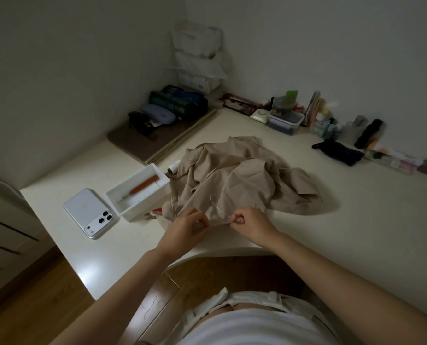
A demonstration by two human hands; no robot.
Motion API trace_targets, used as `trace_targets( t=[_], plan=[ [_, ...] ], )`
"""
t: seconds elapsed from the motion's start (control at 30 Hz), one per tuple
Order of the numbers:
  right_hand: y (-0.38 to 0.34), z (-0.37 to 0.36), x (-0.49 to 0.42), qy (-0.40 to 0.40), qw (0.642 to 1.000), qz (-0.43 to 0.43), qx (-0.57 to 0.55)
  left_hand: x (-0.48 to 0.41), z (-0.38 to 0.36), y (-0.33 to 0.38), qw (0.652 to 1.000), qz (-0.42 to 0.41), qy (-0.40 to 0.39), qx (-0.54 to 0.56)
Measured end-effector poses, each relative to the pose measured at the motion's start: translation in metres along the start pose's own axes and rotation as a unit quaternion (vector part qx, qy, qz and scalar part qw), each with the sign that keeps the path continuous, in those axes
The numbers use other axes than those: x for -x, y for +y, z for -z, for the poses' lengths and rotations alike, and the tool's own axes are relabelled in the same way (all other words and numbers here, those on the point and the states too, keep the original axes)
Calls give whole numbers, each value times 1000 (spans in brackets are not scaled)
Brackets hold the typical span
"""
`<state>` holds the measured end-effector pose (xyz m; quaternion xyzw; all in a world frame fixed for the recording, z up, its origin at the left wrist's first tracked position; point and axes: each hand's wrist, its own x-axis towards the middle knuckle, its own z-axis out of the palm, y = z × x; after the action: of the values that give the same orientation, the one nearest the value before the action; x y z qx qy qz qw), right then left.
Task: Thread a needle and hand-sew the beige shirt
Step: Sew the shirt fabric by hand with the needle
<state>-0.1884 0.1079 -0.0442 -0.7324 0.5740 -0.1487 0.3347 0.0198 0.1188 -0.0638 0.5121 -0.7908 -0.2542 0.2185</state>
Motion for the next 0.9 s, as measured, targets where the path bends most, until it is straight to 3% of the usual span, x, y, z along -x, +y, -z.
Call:
trace_targets(
  t=[0.3, 0.6, 0.9],
  plan=[
    [3, -3, -1, -13, 1000, 1, 3, 0, -3, 5, 999, 39, -31, 10],
    [5, -9, 0, -18, 1000, 1, 19, -6, -3, 4, 987, 138, -79, -14],
    [4, -10, 1, -27, 1000, -10, 6, -6, 0, 7, 985, 125, -61, 98]
  ],
)
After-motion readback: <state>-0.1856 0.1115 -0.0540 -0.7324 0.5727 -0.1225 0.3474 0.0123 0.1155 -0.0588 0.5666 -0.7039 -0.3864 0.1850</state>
